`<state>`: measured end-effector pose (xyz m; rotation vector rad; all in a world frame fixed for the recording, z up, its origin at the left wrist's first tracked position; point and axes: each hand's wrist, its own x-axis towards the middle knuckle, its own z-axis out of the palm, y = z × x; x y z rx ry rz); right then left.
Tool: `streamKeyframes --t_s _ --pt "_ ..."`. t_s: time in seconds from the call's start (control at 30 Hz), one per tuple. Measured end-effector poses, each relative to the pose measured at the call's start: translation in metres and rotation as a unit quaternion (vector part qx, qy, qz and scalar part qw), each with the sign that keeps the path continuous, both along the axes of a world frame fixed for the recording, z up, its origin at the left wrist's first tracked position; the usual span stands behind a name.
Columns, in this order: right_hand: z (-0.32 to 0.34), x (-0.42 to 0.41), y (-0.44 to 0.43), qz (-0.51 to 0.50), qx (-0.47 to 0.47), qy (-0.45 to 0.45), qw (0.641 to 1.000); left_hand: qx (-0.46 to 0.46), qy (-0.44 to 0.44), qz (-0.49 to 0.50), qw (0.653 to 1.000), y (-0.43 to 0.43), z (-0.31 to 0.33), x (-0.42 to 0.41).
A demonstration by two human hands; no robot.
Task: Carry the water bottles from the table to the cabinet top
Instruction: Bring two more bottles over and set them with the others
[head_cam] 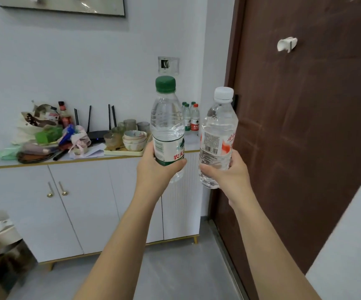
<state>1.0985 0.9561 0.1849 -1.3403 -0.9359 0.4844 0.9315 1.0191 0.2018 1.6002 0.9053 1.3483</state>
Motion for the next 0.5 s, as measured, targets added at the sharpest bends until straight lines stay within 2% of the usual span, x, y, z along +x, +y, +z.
streamKeyframes --t_s 0.2,0.5 --pt "-0.013 0.056 0.088 -0.006 0.016 0.022 1.000 0.021 0.018 0.023 0.999 0.077 -0.004 0.053" --pt "-0.023 0.155 0.232 -0.059 0.004 0.024 0.998 0.000 0.035 0.043 0.998 0.196 -0.011 0.141"
